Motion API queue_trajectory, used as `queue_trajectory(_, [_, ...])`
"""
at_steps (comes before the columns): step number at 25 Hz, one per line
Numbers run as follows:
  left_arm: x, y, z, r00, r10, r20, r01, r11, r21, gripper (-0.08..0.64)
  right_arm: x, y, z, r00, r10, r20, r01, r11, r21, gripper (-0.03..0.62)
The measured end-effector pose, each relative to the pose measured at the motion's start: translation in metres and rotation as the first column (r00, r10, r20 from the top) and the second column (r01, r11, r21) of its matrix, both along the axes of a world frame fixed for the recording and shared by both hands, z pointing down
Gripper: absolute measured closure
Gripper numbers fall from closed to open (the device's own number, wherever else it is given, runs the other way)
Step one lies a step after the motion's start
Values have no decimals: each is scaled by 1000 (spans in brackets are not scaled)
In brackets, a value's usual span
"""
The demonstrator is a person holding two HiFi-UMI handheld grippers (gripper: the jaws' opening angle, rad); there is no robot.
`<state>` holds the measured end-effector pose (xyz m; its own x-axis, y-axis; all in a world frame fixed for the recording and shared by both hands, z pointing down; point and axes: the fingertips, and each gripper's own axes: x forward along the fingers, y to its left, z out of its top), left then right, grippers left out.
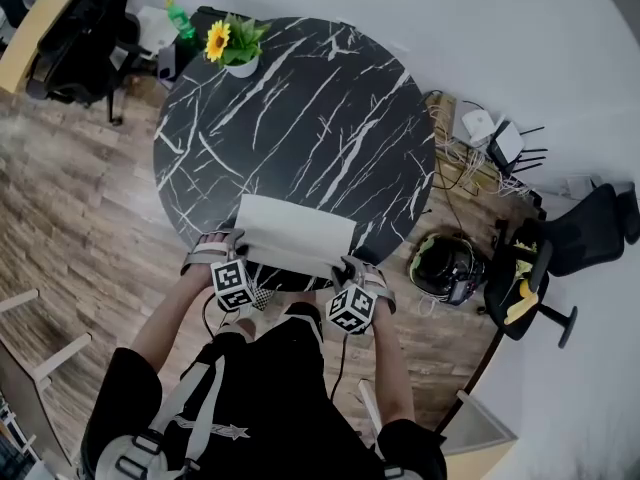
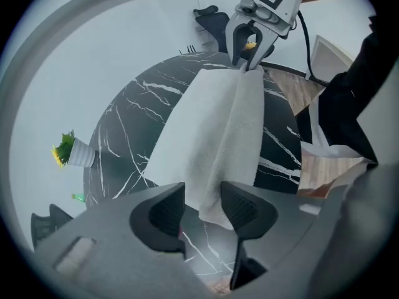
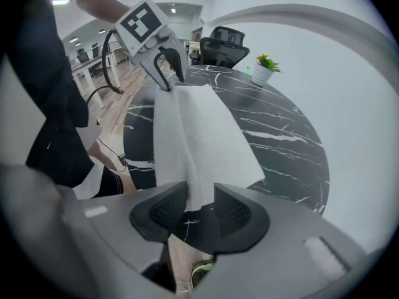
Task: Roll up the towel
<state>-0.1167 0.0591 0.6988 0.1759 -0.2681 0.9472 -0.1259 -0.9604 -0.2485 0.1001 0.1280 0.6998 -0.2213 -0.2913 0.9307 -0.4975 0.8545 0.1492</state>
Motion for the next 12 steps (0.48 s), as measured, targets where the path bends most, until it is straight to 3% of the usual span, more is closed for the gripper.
queue_trajectory(4, [0,-7,-13,999,-29,-25,30,999,23,316,5,-5,-9,1000,31,-7,-30,999,43,388])
queue_trajectory(12, [0,3,-35,999,-7,-41,10,998,69,313,0,12,-29,999,27,-17,-25,996,88,385])
